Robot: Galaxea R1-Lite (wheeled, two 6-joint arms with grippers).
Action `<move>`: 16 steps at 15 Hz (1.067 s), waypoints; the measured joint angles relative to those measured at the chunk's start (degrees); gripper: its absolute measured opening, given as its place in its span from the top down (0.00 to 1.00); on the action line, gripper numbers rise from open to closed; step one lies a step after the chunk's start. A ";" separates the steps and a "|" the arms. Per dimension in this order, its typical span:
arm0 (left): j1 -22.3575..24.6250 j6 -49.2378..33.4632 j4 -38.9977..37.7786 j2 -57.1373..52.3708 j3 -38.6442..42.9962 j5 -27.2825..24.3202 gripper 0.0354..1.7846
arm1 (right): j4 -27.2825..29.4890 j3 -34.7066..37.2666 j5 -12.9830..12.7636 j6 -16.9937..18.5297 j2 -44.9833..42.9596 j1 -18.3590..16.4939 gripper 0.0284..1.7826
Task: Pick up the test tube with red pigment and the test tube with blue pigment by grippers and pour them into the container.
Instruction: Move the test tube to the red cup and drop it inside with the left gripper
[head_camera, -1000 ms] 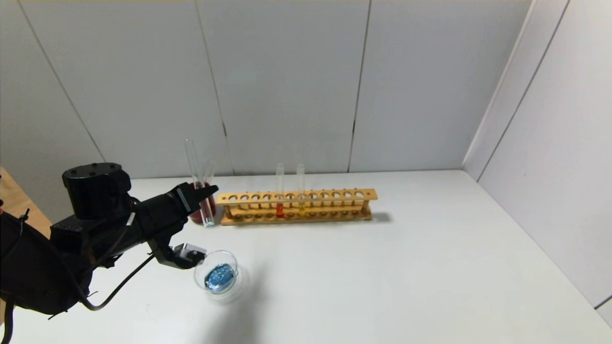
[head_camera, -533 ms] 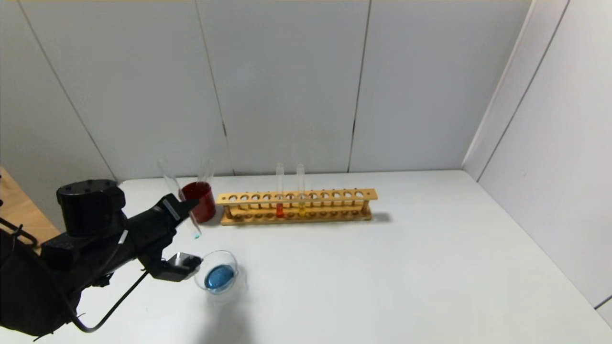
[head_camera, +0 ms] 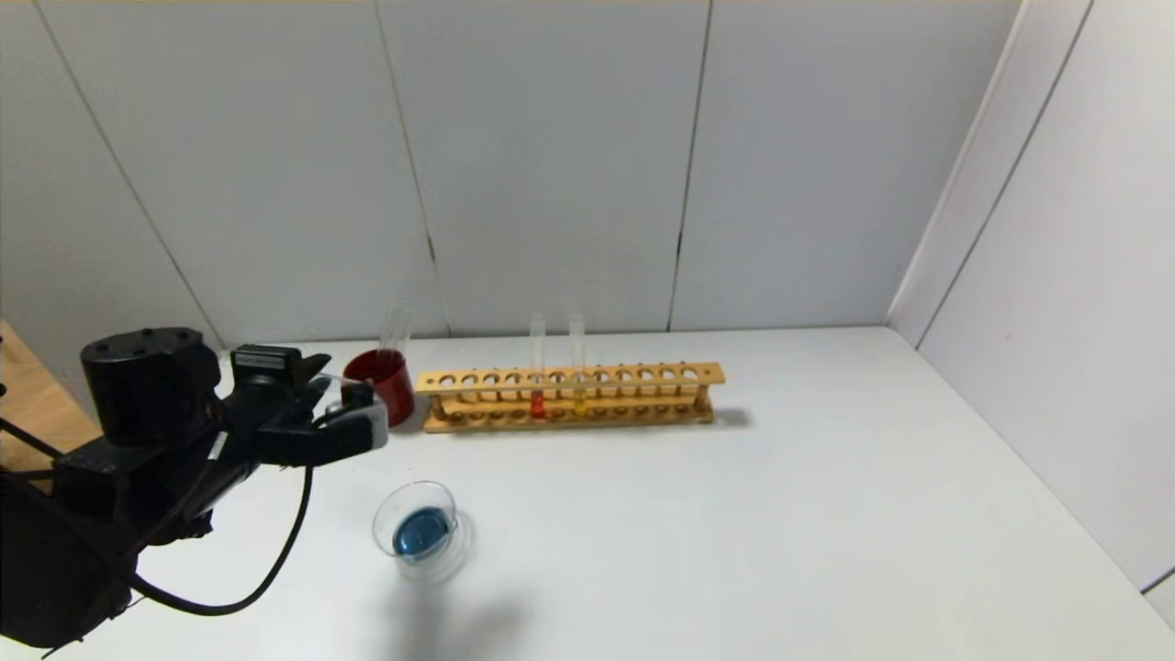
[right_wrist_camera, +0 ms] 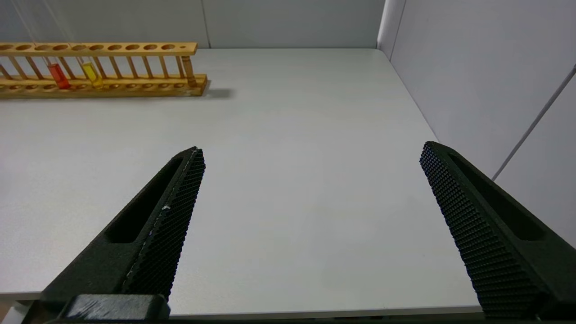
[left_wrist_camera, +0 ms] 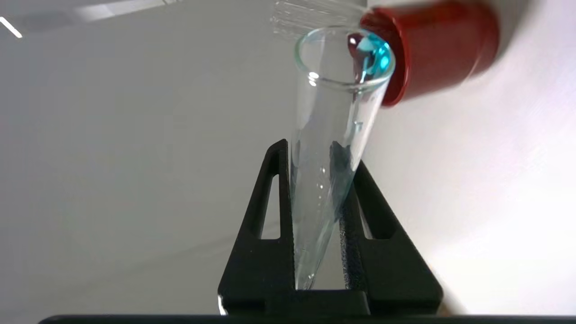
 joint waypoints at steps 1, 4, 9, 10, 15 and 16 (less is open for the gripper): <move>-0.05 -7.01 2.83 -0.22 -2.73 0.11 0.83 | 0.00 0.00 -0.02 0.02 0.00 0.00 0.02; 0.09 -28.37 11.46 -0.72 -10.30 0.41 0.83 | 0.00 0.00 0.00 0.00 0.00 0.00 0.02; 1.38 -57.67 20.77 0.69 -23.70 0.13 0.83 | 0.00 0.00 0.00 0.02 0.00 0.00 0.02; 1.95 -61.96 21.86 1.55 -25.20 0.05 0.83 | 0.00 0.00 0.00 0.02 0.00 0.00 0.02; 3.43 -72.58 21.71 8.33 -29.75 -0.49 0.83 | 0.00 0.00 -0.02 0.00 0.00 0.00 0.02; 3.54 -72.69 21.33 9.76 -29.90 -1.02 0.83 | 0.00 0.00 -0.02 0.00 0.00 0.00 0.02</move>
